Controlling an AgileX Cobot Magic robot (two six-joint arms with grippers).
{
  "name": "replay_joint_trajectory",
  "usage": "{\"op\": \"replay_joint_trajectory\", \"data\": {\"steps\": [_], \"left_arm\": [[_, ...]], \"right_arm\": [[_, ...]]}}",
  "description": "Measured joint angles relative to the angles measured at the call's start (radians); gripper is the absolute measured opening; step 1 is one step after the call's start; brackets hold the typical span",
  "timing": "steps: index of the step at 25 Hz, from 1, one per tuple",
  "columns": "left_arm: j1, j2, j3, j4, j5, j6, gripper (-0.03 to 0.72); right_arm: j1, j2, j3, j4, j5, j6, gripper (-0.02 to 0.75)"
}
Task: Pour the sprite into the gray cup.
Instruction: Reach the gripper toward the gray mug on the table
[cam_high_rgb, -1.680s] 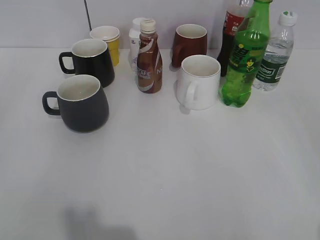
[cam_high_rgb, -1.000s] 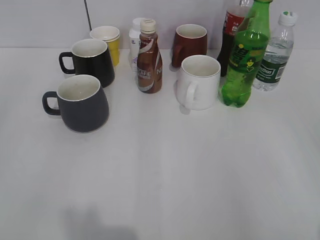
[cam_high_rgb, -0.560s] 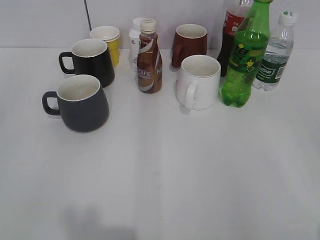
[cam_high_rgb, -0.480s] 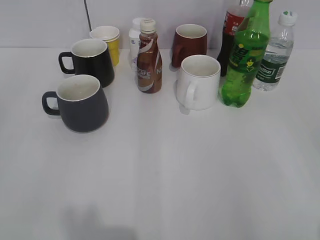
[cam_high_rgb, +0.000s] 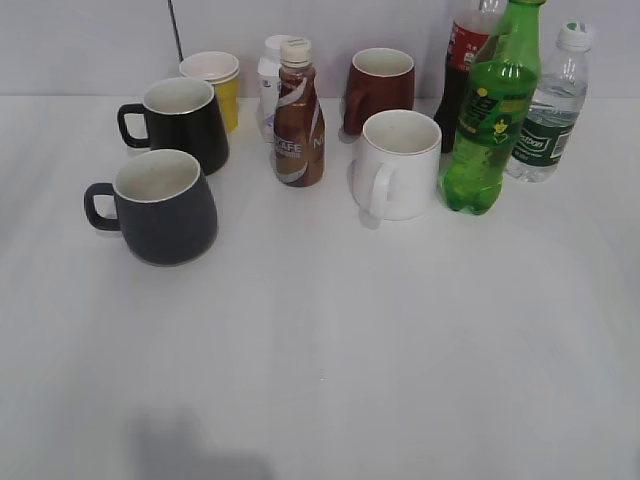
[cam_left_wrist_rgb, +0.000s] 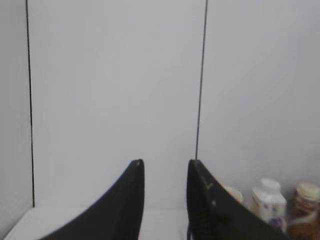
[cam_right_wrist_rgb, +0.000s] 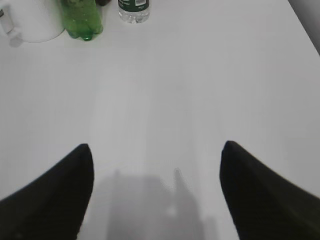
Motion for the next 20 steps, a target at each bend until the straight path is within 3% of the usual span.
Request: {"op": "replay_joint_trajectory", "data": {"steps": [6,15,20], "left_arm": [[0.000,0.370,0.167,0.039,-0.372,0.000,0.241],[-0.001,0.942,0.180,0.264,-0.693,0.000,0.249],[-0.030,1.220,0.182,0.301,-0.895,0.000,0.312]], "right_arm": [[0.000,0.000,0.000,0.000,0.000,0.000,0.589],[0.000,0.000,0.000,0.000,-0.001,0.000,0.589],[0.000,0.000,0.000,0.000,-0.001,0.000,0.589]]}}
